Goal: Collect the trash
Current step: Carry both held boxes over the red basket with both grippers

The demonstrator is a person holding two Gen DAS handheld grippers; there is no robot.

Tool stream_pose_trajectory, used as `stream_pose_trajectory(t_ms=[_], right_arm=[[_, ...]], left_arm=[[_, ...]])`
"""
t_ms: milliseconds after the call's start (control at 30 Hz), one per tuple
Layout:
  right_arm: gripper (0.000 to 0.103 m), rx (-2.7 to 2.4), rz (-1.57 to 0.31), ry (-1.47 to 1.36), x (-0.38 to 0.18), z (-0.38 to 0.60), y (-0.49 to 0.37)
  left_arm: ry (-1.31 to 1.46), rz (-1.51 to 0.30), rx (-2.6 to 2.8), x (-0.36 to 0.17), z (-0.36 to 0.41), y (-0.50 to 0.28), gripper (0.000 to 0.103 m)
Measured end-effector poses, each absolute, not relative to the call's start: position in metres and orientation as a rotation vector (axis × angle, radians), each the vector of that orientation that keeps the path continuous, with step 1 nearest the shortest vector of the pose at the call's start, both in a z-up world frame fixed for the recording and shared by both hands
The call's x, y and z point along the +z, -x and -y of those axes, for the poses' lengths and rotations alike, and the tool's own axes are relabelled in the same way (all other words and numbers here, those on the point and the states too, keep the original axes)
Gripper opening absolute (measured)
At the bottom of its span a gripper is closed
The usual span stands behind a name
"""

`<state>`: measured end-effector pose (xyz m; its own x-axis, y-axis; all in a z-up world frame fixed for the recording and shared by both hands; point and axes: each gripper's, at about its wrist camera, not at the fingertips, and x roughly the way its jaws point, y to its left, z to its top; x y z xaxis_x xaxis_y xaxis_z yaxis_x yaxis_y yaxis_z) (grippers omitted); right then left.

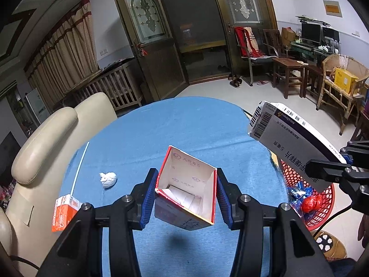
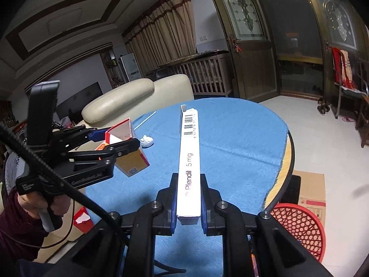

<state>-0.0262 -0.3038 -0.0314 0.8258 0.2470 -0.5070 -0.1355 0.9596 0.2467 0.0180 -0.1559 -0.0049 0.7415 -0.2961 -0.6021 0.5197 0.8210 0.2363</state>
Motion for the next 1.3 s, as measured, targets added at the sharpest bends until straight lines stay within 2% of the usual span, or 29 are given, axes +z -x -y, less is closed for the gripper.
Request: stream_pose_trajectory(t_ms=[1300], right_arm=[[0.016,0.002,-0.491,-0.382,-0.056,0.422,0.137]], left_arm=[[-0.535,-0.595,-0.53,-0.021,0.276,0.029,0.05]])
